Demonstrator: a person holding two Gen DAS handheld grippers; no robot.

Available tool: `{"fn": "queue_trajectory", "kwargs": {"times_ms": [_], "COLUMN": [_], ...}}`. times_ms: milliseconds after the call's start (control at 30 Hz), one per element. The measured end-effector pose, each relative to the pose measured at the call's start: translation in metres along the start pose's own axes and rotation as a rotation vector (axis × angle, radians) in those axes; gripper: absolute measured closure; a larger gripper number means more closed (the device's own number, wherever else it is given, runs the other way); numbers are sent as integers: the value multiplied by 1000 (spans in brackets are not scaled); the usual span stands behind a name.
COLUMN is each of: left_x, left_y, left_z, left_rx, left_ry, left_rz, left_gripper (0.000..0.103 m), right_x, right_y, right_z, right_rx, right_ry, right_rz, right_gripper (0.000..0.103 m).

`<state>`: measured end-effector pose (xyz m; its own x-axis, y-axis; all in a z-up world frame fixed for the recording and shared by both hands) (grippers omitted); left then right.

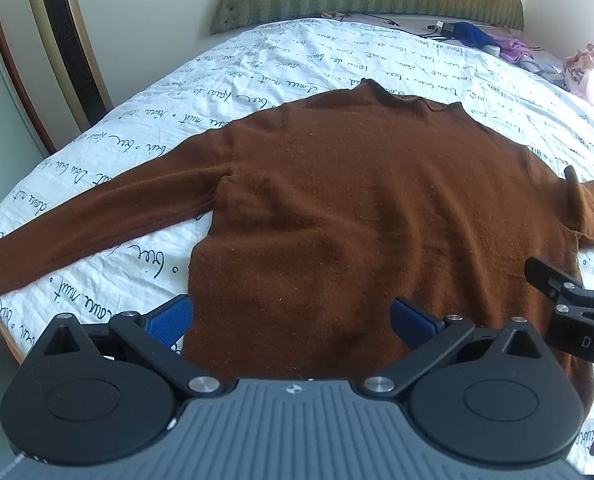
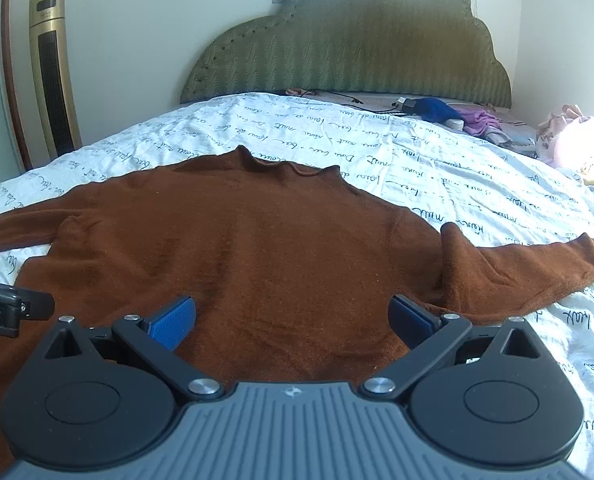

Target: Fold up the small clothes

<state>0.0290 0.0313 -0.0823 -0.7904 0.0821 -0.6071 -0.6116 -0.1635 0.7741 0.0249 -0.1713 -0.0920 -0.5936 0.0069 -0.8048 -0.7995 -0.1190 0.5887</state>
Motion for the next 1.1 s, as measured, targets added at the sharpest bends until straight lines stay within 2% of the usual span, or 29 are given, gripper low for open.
{"fn": "queue_trajectory", "kwargs": {"times_ms": [167, 300, 333, 400, 433, 467, 500, 567, 700, 800, 833, 900, 967, 1100], "left_x": [0, 0, 0, -1, -2, -1, -1, -1, -5, -15, -17, -17, -18, -15], "left_y": [-1, -5, -6, -8, -9, -10, -10, -11, -4, 10, 15, 17, 15, 8], "left_z": [2, 7, 9, 10, 10, 10, 10, 9, 10, 13, 13, 9, 5, 2], "left_rx": [-11, -48, -54, -47, -44, -41, -35, -25, 42, 101, 133, 216, 261, 243], "left_ry": [-10, -1, 5, 8, 10, 13, 17, 24, 73, 136, 160, 182, 190, 162], "left_rz": [20, 40, 43, 60, 64, 68, 73, 82, 27, -89, -105, -91, -63, -32], "left_gripper": [0, 0, 0, 0, 0, 0, 0, 0, 0, 0, 0, 0, 0, 0], "right_x": [1, -10, -16, -30, -37, -39, -36, -33, -29, -29, -29, -30, -31, -33], "right_y": [-3, 3, 9, 28, 35, 37, 33, 17, -2, -3, -2, -3, -2, -4], "right_z": [3, -2, -1, 1, 8, 16, 21, 19, 15, 15, 16, 17, 17, 17], "right_rx": [7, -11, -55, -128, -183, -230, -249, -218, -66, -22, -6, 29, 33, 16], "right_ry": [-1, -78, -100, -120, -71, 2, 32, -7, 25, 54, 74, 101, 110, 97], "right_rz": [24, 32, 6, -128, -202, -232, -205, -97, 37, 65, 66, 79, 78, 78], "right_gripper": [0, 0, 0, 0, 0, 0, 0, 0, 0, 0, 0, 0, 0, 0]}}
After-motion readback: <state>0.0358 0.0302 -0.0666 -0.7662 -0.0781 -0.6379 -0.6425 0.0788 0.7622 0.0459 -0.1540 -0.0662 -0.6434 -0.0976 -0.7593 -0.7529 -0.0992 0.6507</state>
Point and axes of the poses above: each gripper's, at about its wrist camera, not at the fingertips, and y roughly against the way its jaws point, z to its left, x to its underside, the point moved 10 cm from there along -y, roughly the way its jaws point, and after that the axes turned 7 degrees about -x, right-handed, at the moved point
